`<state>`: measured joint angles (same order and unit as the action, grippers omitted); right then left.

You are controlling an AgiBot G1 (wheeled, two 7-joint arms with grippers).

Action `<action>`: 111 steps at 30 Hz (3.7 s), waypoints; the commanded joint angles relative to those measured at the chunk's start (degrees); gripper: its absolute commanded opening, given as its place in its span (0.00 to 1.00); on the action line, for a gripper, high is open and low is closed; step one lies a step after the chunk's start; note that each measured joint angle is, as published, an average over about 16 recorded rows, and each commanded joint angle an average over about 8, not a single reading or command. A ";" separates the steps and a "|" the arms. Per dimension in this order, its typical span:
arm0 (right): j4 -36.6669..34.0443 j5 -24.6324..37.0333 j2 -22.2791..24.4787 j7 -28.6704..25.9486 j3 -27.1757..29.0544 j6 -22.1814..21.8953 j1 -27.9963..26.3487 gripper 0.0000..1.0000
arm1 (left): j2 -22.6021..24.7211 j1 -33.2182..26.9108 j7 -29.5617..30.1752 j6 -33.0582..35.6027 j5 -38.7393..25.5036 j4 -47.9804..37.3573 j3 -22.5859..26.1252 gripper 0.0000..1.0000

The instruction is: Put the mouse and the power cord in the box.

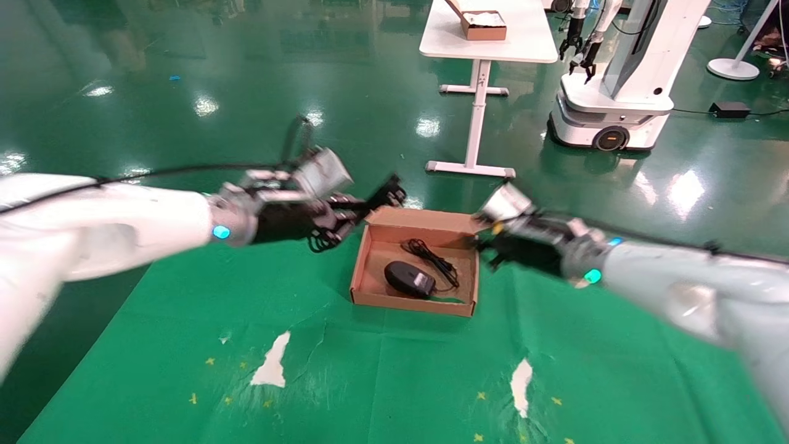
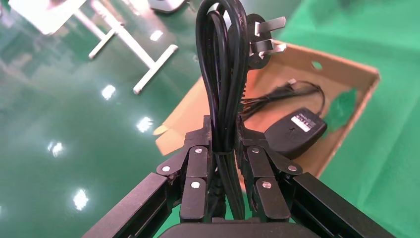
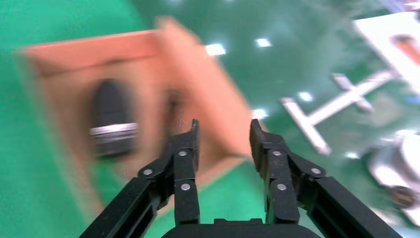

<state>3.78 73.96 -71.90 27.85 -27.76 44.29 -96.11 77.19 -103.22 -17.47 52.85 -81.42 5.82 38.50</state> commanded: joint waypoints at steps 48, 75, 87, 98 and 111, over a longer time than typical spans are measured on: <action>14.67 -12.39 25.03 -11.92 7.52 29.93 -0.02 1.00 | -0.91 6.43 15.78 -20.97 6.64 31.76 33.36 1.00; 40.20 -21.51 30.52 -24.30 9.47 35.24 16.00 1.00 | -20.60 23.24 21.72 4.71 22.35 48.94 6.72 1.00; 51.69 -25.62 32.99 -29.85 10.35 37.64 23.20 1.00 | -29.40 30.75 24.37 16.19 29.37 56.61 -5.19 1.00; 62.25 -29.40 35.26 -34.95 11.16 39.84 29.81 1.00 | -37.48 37.65 26.81 26.73 35.82 63.67 -16.13 1.00; 71.34 -32.71 37.22 -39.04 11.86 41.78 35.56 1.00 | -42.87 42.24 28.25 33.89 40.18 68.37 -23.55 1.00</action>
<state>74.42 41.47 -34.82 -10.94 -15.94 85.91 -61.00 34.58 -61.19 10.75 86.37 -41.44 73.97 15.33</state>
